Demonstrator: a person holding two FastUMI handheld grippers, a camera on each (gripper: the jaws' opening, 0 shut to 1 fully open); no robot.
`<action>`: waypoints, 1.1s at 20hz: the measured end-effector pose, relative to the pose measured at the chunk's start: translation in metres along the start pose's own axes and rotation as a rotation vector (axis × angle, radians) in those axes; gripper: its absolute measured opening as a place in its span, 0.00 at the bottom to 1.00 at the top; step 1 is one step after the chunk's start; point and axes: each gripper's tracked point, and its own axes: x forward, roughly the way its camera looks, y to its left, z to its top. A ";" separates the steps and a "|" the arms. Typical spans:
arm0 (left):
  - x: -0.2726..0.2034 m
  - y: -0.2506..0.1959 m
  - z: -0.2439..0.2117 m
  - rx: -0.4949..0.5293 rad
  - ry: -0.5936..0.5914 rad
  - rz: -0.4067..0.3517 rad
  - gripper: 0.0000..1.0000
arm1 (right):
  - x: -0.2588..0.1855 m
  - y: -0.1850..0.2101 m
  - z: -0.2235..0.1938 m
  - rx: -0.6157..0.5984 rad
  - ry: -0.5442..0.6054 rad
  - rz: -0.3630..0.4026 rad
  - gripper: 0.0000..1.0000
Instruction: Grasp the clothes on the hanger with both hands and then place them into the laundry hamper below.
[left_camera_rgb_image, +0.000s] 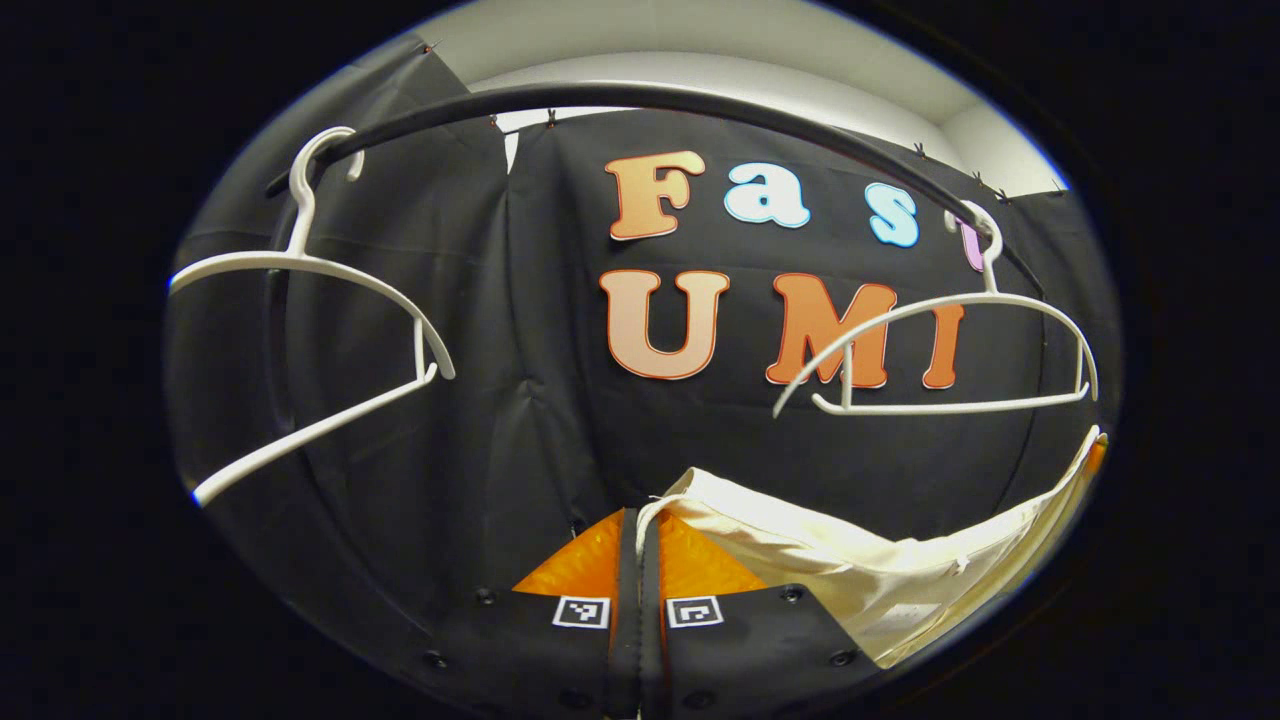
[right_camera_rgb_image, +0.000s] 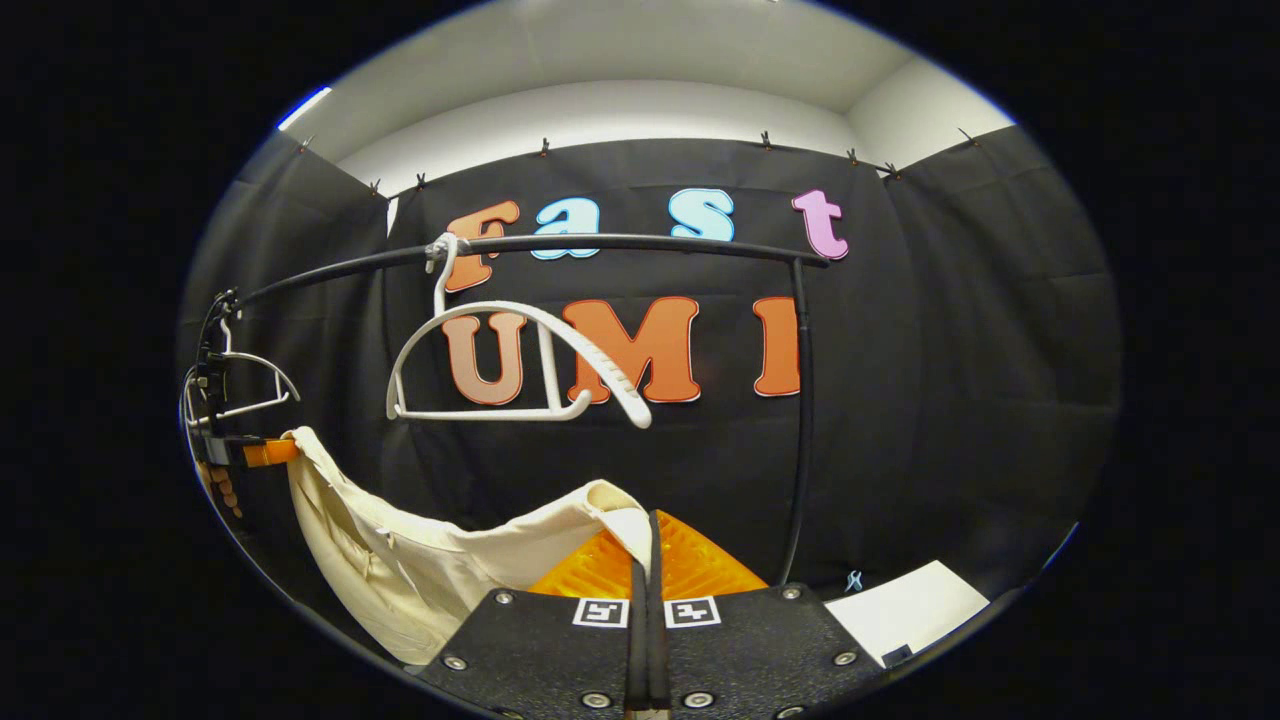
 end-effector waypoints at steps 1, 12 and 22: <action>-0.004 -0.004 -0.004 -0.003 0.007 -0.008 0.07 | 0.000 0.003 -0.004 0.008 0.011 0.000 0.00; -0.008 -0.073 -0.034 -0.048 0.101 -0.132 0.07 | -0.001 0.049 -0.044 0.082 0.089 -0.003 0.00; -0.004 -0.125 -0.058 -0.060 0.163 -0.224 0.07 | 0.015 0.138 -0.068 0.064 0.140 0.098 0.00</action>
